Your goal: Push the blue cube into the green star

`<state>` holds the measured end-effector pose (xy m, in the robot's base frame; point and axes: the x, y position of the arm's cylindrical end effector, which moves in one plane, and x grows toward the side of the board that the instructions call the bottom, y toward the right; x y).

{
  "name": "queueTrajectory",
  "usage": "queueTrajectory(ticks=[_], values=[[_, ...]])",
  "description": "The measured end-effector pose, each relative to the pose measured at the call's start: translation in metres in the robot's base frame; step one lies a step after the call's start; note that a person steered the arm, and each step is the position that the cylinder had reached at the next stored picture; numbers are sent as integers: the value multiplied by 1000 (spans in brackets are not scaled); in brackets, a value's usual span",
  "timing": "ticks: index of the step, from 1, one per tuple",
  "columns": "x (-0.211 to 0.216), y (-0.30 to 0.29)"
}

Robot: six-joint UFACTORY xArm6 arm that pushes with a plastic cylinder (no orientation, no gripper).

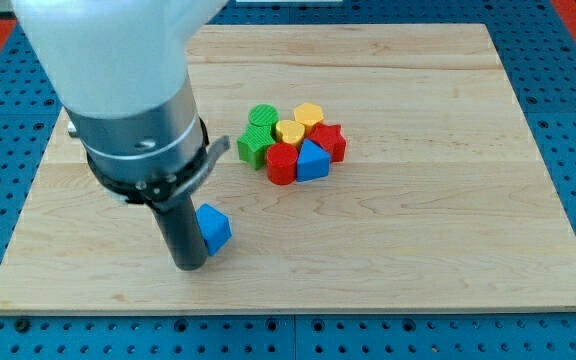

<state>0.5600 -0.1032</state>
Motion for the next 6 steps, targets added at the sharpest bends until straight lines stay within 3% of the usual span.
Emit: queueTrajectory(ticks=[2,4,6], values=[[-24,22],[-76,21],[-87,28]])
